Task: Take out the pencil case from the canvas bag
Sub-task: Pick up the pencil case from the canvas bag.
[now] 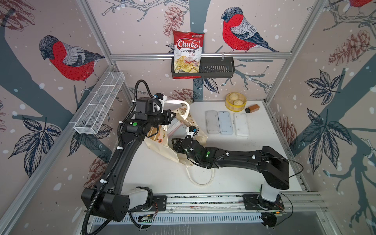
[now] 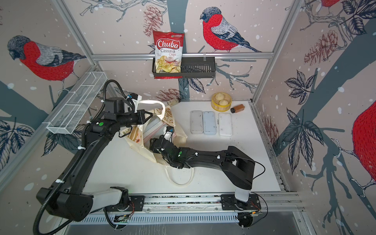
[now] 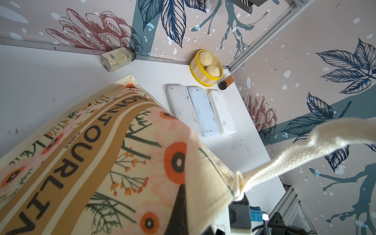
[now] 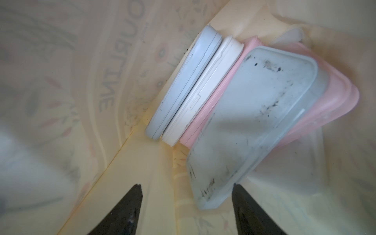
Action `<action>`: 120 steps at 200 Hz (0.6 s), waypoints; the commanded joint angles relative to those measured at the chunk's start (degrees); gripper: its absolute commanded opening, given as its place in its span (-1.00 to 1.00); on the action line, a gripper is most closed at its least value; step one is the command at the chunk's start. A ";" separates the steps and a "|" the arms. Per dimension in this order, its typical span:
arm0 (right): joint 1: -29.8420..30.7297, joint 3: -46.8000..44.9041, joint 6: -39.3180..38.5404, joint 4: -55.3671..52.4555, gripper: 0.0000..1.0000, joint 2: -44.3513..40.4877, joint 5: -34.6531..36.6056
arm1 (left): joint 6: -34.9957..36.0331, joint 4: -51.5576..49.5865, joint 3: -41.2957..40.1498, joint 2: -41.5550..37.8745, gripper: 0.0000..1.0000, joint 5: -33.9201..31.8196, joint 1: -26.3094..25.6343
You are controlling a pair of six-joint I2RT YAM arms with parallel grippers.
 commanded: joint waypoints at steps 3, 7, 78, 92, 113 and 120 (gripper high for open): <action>-0.60 0.05 3.30 2.32 0.44 0.87 -3.20 | -0.28 2.14 0.72 -0.79 -1.00 3.04 -0.12; -0.77 0.15 3.99 2.14 0.44 1.13 -3.64 | -0.51 2.22 0.54 -0.88 -1.00 2.91 -0.10; -2.51 -0.19 10.89 0.12 0.44 4.18 -6.54 | -2.23 1.33 0.12 -0.73 -1.00 1.78 -0.07; -2.96 -0.70 11.54 -0.06 0.45 4.26 -5.98 | -2.48 1.17 0.35 -0.52 -1.00 1.78 -0.11; -3.54 -1.70 12.08 -0.01 0.45 4.32 -5.47 | -3.09 1.38 0.32 -0.20 -1.00 2.11 -0.06; -3.75 -2.09 12.47 0.05 0.45 4.51 -5.67 | -3.35 1.56 0.19 -0.21 -1.00 2.13 -0.12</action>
